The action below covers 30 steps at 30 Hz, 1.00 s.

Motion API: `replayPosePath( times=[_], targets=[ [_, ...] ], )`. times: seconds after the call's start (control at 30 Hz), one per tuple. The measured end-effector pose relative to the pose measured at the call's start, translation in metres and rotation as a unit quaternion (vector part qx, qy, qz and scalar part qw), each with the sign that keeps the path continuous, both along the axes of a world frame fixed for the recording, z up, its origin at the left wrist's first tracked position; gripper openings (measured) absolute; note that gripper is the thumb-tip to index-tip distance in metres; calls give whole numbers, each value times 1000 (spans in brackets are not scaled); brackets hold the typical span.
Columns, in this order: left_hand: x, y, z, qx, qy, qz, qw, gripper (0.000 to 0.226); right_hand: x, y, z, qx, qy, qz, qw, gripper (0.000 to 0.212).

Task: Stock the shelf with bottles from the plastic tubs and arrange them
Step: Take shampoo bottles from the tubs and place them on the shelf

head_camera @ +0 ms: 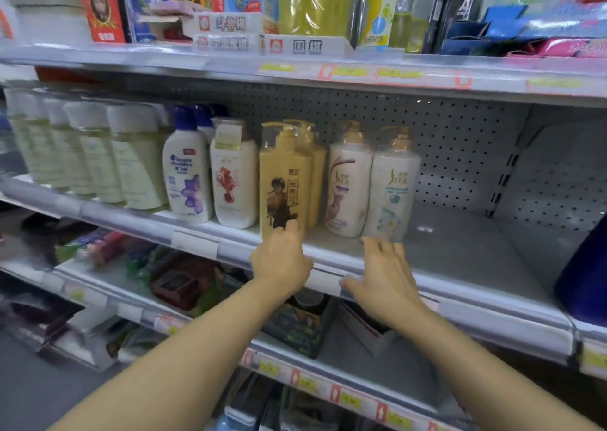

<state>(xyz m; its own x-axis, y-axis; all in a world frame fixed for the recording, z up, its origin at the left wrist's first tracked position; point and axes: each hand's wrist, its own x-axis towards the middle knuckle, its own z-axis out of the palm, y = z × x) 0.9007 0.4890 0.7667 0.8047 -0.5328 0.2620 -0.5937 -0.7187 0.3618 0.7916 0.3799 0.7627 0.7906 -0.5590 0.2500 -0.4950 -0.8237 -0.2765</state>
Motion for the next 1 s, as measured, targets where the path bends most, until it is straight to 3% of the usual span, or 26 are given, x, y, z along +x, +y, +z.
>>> replayPosePath(
  times=[0.4,0.8,1.0],
  targets=[
    [9,148,-138,85,158,65,982,54,17,109,-124,75,140,104,982,71],
    [-16,230,-323,145,337,165,916,53,23,154,-296,134,273,176,936,69],
    [-34,241,-425,158,384,193,889,53,32,157,-395,157,310,216,913,71]
  ],
)
